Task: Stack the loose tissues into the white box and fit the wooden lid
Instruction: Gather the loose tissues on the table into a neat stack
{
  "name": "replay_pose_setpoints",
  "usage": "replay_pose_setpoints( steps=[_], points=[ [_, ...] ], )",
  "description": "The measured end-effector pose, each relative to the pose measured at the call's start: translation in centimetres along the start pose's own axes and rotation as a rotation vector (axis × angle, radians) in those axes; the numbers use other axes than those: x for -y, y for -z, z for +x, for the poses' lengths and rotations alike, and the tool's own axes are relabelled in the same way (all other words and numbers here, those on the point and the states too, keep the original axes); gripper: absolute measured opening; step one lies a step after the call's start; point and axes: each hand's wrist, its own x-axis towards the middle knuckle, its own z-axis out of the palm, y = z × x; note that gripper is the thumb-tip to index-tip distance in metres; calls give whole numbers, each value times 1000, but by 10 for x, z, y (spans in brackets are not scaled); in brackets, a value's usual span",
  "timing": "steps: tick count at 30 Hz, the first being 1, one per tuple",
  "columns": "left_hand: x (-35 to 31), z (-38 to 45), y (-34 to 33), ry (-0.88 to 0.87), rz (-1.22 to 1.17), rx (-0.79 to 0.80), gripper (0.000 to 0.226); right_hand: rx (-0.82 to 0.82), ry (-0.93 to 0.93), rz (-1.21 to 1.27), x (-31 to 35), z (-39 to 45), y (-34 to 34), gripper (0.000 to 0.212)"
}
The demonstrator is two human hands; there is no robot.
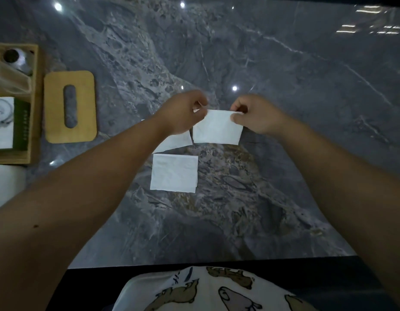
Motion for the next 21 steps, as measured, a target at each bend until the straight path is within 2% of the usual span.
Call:
replay_pose_setpoints(
  steps=[6,10,12,15,21],
  points=[
    [6,-34,22,26,-84,-63,12,38,12,96,33,-10,-3,4],
    [30,-54,42,61,-99,-106,10,77,18,182,63,0,-16,12],
    [43,-61,51,73,-103,-114,11,84,21,213,78,7,-26,6],
    [63,-69,58,123,-89,-126,13,103,-2,217,95,17,-44,15],
    [93,-69,53,161,11,-110,13,94,-30,150,99,38,-71,19]
  ],
)
